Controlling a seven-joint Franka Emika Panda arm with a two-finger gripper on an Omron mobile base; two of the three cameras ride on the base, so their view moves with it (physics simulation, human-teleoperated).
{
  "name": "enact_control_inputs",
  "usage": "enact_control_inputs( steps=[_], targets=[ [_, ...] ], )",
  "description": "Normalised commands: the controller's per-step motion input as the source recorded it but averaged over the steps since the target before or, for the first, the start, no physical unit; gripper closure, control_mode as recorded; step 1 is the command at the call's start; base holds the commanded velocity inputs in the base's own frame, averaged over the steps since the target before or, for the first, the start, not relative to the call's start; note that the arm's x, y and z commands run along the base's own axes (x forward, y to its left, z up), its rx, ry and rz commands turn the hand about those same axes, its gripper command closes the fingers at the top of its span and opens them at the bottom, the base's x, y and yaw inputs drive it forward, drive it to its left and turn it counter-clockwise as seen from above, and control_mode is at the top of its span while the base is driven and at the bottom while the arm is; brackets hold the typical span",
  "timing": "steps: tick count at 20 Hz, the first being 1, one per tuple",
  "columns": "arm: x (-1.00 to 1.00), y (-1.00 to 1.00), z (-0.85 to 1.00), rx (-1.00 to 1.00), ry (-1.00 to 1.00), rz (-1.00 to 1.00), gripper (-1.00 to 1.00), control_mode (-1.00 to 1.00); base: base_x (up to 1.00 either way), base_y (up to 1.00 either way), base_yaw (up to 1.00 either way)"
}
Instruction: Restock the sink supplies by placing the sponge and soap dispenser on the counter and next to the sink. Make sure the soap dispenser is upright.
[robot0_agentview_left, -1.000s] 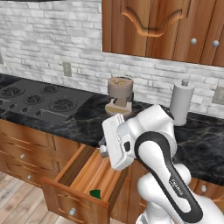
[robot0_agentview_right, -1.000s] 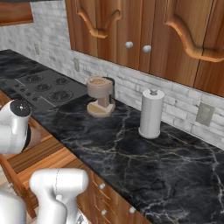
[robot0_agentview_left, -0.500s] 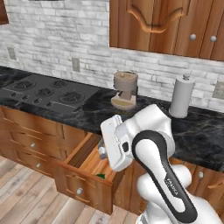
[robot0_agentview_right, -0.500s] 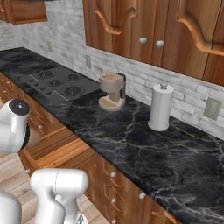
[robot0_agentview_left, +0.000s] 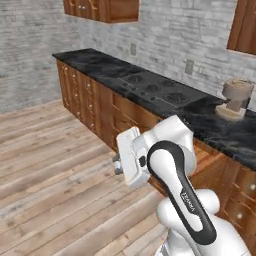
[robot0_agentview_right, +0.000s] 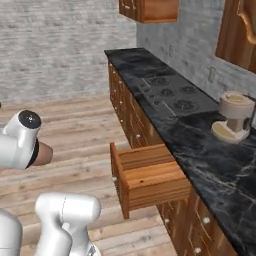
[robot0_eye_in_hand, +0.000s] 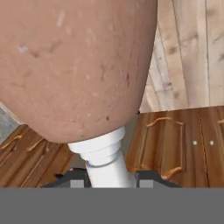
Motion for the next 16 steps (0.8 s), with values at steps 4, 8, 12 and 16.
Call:
enact_control_inputs(
  steps=[4,8,12,16],
  targets=[
    [0.00,0.00,0.00,0.00,0.00,0.00,1.00,1.00,0.00,0.40,0.88],
    [0.00,0.00,0.00,0.00,0.00,0.00,1.00,1.00,0.00,0.35,0.85],
    [0.00,0.00,0.00,0.00,0.00,0.00,1.00,1.00,0.00,0.34,0.84],
    [0.00,0.00,0.00,0.00,0.00,0.00,1.00,1.00,0.03,0.42,0.79]
  ],
)
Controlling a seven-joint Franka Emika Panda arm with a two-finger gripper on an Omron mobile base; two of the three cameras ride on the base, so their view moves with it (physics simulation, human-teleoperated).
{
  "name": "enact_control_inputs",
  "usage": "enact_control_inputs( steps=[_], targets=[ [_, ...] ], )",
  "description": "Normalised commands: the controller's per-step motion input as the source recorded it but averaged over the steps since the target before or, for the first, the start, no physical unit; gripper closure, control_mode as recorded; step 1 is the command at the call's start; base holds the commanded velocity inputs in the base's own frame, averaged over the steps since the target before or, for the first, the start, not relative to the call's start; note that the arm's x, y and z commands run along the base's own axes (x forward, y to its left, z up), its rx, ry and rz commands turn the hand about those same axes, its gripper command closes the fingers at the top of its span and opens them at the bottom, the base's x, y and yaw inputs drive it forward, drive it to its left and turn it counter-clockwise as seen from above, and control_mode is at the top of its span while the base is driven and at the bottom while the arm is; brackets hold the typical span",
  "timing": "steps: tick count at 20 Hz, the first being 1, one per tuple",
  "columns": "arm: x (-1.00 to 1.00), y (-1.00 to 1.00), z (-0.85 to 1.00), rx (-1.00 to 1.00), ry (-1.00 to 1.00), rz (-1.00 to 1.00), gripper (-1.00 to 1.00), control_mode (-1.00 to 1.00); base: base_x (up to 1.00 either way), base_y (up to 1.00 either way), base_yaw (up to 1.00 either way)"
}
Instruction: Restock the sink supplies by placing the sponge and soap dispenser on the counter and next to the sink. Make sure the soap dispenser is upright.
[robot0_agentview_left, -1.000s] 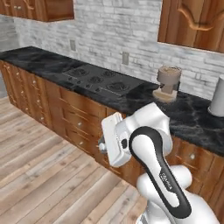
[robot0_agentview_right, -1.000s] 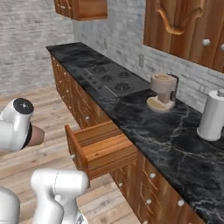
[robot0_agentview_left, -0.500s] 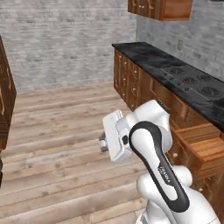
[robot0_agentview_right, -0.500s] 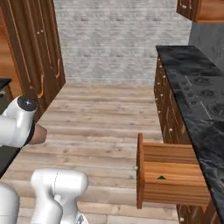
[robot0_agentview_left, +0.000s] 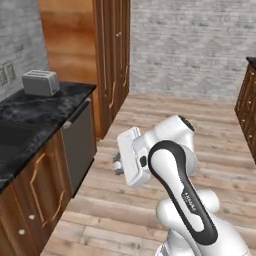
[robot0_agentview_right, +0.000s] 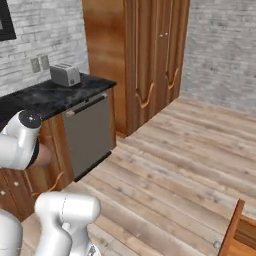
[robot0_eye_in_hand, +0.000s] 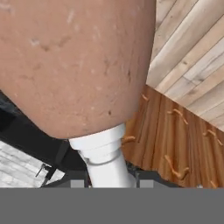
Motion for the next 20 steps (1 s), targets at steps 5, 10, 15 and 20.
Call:
enact_control_inputs(
  steps=[5,10,15,20],
  targets=[
    [0.00,0.00,0.00,0.00,0.00,0.00,1.00,1.00,0.09,0.49,0.74],
    [0.00,0.00,0.00,0.00,0.00,0.00,1.00,1.00,0.92,0.25,0.43],
    [0.00,0.00,0.00,0.00,0.00,0.00,1.00,1.00,1.00,-0.66,0.37],
    [0.00,0.00,0.00,0.00,0.00,0.00,1.00,1.00,0.75,-0.22,0.42]
  ],
)
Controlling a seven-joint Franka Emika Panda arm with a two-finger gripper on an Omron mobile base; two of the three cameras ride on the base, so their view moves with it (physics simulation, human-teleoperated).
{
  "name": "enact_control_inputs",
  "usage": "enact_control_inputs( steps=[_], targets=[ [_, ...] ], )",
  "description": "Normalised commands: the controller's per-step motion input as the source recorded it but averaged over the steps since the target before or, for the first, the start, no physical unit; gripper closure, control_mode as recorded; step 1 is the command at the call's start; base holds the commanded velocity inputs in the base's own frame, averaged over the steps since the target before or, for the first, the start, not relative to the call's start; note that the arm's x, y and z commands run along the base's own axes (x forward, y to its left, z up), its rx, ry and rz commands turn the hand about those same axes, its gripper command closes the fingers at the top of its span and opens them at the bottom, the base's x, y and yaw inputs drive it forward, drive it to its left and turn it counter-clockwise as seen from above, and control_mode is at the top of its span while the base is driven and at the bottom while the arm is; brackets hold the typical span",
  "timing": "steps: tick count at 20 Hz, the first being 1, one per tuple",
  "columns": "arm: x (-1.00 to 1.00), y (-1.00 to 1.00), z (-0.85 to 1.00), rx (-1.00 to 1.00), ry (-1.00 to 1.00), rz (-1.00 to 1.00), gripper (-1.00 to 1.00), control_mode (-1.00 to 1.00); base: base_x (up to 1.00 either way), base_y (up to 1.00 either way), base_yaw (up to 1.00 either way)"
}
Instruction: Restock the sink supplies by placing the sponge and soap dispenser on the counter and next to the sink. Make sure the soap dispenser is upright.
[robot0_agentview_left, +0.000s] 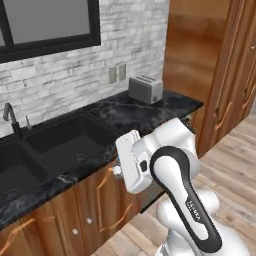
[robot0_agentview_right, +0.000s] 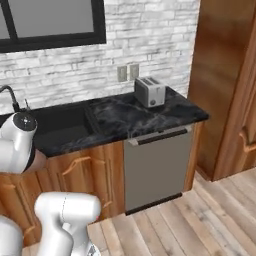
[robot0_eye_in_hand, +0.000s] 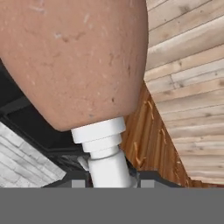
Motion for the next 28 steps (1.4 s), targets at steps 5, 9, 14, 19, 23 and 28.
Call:
enact_control_inputs(
  steps=[5,9,14,19,23,28],
  targets=[
    [0.00,0.00,0.00,0.00,0.00,0.00,1.00,1.00,0.34,1.00,0.49],
    [0.00,0.00,0.00,0.00,0.00,0.00,1.00,1.00,0.08,1.00,0.46],
    [0.00,0.00,0.00,0.00,0.00,0.00,1.00,1.00,0.17,0.93,0.33],
    [0.00,0.00,0.00,0.00,0.00,0.00,1.00,1.00,0.68,0.12,0.18],
    [0.22,-0.22,-0.17,0.05,0.08,0.12,1.00,-1.00,0.11,0.00,0.03],
    [0.77,-0.08,0.01,0.35,0.40,0.48,1.00,-1.00,0.00,0.00,0.00]
  ],
)
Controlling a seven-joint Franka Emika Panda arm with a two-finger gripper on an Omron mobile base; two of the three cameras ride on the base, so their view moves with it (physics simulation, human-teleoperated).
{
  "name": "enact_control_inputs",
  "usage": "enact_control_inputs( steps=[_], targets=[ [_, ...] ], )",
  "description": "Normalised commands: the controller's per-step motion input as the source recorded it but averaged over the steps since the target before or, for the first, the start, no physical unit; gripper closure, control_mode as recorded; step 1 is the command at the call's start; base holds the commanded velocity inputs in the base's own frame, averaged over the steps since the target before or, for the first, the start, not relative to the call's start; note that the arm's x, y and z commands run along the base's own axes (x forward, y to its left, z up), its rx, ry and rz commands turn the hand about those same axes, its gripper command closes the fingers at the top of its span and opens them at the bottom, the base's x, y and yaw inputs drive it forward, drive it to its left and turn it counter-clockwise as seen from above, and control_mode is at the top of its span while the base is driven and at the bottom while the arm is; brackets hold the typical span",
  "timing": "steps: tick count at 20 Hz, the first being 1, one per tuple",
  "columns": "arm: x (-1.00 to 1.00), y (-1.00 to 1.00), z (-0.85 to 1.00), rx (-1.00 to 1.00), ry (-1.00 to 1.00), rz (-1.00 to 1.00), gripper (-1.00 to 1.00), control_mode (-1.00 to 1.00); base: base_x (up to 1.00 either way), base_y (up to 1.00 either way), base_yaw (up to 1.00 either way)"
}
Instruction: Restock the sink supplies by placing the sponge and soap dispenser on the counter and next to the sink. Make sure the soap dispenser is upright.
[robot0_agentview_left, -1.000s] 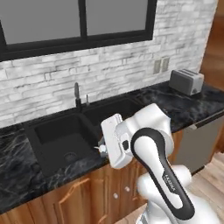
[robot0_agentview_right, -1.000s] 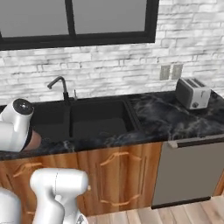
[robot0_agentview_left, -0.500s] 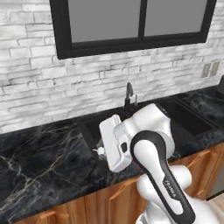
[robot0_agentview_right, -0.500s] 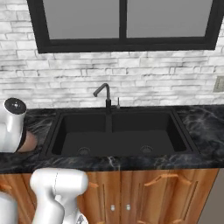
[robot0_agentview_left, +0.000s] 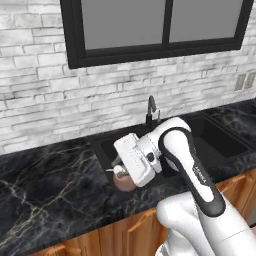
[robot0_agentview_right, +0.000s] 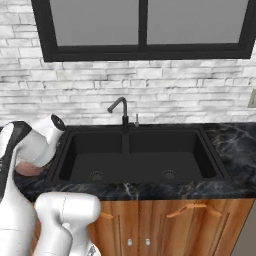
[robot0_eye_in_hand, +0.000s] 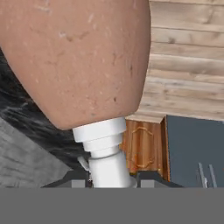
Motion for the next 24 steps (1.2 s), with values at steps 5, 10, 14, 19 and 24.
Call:
enact_control_inputs(
  steps=[5,10,14,19,24],
  targets=[
    [1.00,0.24,-0.06,0.36,0.44,0.45,1.00,-1.00,0.00,0.00,0.00],
    [0.99,0.14,-0.17,0.09,0.06,0.11,1.00,-1.00,0.00,0.00,0.00],
    [0.85,0.01,-0.17,-0.01,-0.01,0.00,1.00,-1.00,0.00,0.00,0.00],
    [0.67,0.45,-0.43,-0.01,0.00,0.00,1.00,-1.00,0.00,0.00,0.00],
    [0.44,0.62,-0.45,-0.04,0.00,-0.03,1.00,-1.00,0.00,0.00,0.00]
  ],
)
